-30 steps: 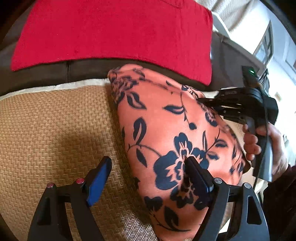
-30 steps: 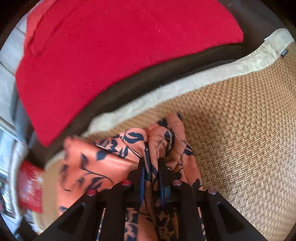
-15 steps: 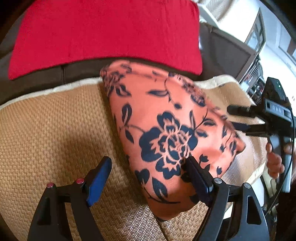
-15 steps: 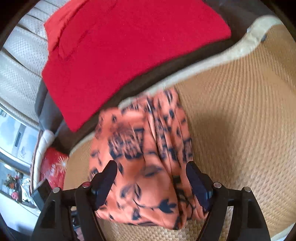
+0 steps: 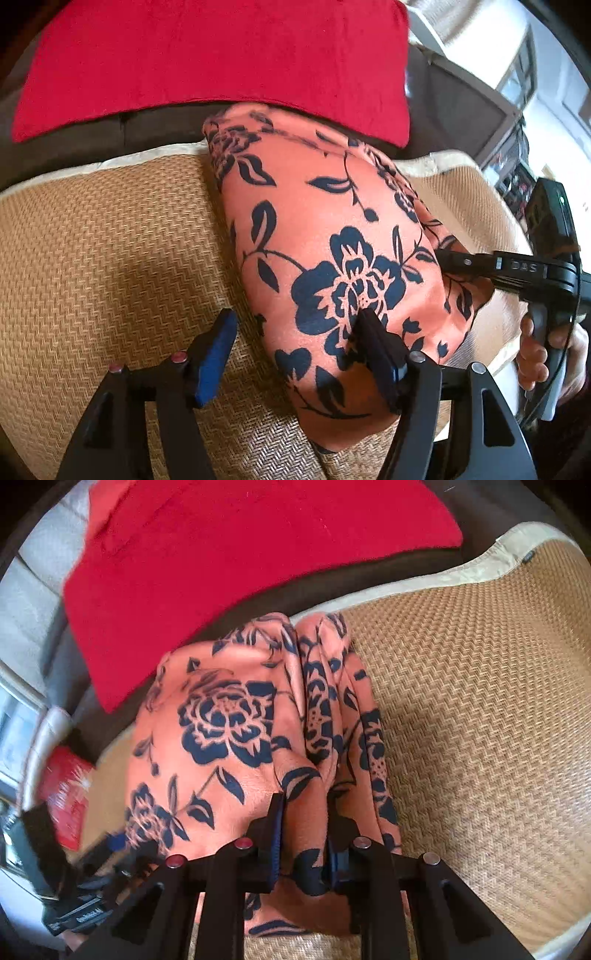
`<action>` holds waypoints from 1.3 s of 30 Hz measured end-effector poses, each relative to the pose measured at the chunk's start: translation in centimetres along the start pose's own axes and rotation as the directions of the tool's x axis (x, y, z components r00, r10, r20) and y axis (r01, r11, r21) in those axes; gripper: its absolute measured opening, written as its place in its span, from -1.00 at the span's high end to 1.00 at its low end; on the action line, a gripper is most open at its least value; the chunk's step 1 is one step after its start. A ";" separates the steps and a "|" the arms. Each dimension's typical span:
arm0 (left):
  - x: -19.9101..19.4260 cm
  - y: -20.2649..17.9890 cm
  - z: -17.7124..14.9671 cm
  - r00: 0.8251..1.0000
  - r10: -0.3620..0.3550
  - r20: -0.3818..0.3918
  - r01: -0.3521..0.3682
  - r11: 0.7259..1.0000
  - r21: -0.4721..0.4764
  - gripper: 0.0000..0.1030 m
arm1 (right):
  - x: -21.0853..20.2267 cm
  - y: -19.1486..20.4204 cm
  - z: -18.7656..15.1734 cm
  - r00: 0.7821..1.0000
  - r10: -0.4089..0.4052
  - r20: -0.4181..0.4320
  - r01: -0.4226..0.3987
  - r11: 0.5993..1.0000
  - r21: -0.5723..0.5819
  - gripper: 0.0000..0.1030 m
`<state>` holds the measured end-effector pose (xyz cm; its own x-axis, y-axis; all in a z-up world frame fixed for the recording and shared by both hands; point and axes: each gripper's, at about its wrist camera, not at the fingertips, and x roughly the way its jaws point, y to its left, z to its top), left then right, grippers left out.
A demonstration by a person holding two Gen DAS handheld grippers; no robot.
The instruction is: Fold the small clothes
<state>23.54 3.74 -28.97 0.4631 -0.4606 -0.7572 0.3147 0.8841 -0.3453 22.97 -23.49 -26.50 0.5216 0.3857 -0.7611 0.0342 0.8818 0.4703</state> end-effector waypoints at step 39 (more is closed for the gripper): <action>3.1 4.5 3.7 0.971 -0.236 0.024 0.233 0.931 -0.281 -0.66 | -0.4 -6.5 8.0 0.978 0.200 0.066 -0.210 0.954 0.213 -0.55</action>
<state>29.46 6.01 -30.78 0.3954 -0.6580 -0.6409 0.1678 0.7378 -0.6539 29.31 -31.57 -25.69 0.5727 0.5357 -0.6206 0.1046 0.7030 0.7034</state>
